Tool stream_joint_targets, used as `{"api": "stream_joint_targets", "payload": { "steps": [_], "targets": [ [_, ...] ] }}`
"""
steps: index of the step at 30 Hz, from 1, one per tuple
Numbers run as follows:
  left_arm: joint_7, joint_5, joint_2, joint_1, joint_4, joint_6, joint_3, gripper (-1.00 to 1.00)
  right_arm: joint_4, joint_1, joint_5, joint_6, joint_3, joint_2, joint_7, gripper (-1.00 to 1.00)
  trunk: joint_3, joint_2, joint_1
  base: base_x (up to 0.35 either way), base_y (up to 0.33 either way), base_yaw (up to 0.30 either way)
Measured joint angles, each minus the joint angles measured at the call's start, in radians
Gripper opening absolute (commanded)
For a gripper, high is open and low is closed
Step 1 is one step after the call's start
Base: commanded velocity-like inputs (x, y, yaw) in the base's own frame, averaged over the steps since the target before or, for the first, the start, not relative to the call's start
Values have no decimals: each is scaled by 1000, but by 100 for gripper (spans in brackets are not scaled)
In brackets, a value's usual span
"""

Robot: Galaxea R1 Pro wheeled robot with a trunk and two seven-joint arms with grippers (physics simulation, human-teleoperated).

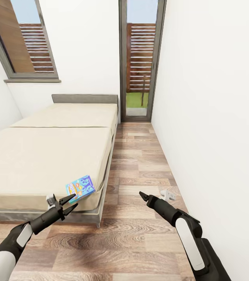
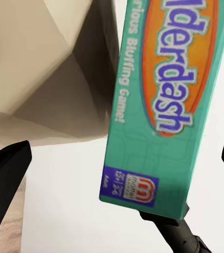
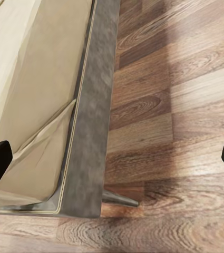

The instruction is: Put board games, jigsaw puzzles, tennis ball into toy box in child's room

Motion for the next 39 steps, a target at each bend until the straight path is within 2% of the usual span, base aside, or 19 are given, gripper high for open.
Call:
{"api": "stream_joint_targets", "payload": {
  "steps": [9, 39],
  "targets": [
    [3, 12, 0, -9, -1, -12, 7, 100, 0, 0, 0, 0, 0, 0, 0, 100, 0, 0, 0, -43, 0, 0],
    [5, 11, 0, -9, -1, -16, 8, 100, 0, 0, 0, 0, 1, 0, 0, 100, 0, 0, 0, -2, 0, 0]
  ]
}}
